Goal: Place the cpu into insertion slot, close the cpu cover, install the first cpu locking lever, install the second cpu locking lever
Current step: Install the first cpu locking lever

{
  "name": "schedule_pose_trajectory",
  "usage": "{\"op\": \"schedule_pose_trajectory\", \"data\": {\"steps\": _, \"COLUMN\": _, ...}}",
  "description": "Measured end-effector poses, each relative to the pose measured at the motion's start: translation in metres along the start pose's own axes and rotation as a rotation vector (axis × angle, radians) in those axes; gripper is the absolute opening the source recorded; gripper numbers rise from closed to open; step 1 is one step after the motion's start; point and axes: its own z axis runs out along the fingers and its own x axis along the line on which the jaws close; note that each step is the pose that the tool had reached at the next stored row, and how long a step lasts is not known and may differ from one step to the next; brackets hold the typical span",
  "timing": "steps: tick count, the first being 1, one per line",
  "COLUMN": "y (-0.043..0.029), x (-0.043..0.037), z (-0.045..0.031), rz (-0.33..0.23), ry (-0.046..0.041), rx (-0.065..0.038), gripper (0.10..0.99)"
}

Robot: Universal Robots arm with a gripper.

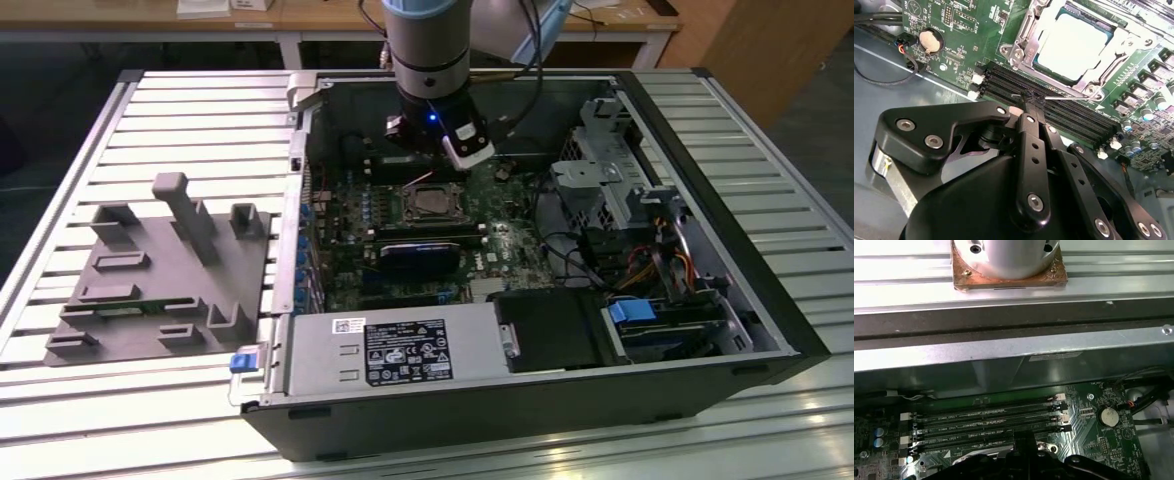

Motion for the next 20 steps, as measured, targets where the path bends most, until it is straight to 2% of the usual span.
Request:
{"op": "schedule_pose_trajectory", "data": {"steps": 3, "y": -0.0001, "x": 0.0003, "z": 0.0003, "rz": 0.000, "ry": -0.0021, "rx": 0.000, "gripper": 0.106}}
{"op": "schedule_pose_trajectory", "data": {"steps": 7, "y": 0.0002, "x": 0.0014, "z": 0.0017, "rz": 0.001, "ry": -0.0235, "rx": -0.001, "gripper": 0.106}}
{"op": "schedule_pose_trajectory", "data": {"steps": 9, "y": 0.0009, "x": 0.0019, "z": 0.0026, "rz": 0.002, "ry": -0.0305, "rx": -0.001, "gripper": 0.106}}
{"op": "schedule_pose_trajectory", "data": {"steps": 15, "y": 0.0007, "x": 0.0025, "z": 0.0062, "rz": 0.038, "ry": -0.0471, "rx": 0.012, "gripper": 0.106}}
{"op": "schedule_pose_trajectory", "data": {"steps": 20, "y": 0.0030, "x": 0.0034, "z": 0.0090, "rz": 0.057, "ry": -0.0541, "rx": 0.017, "gripper": 0.106}}
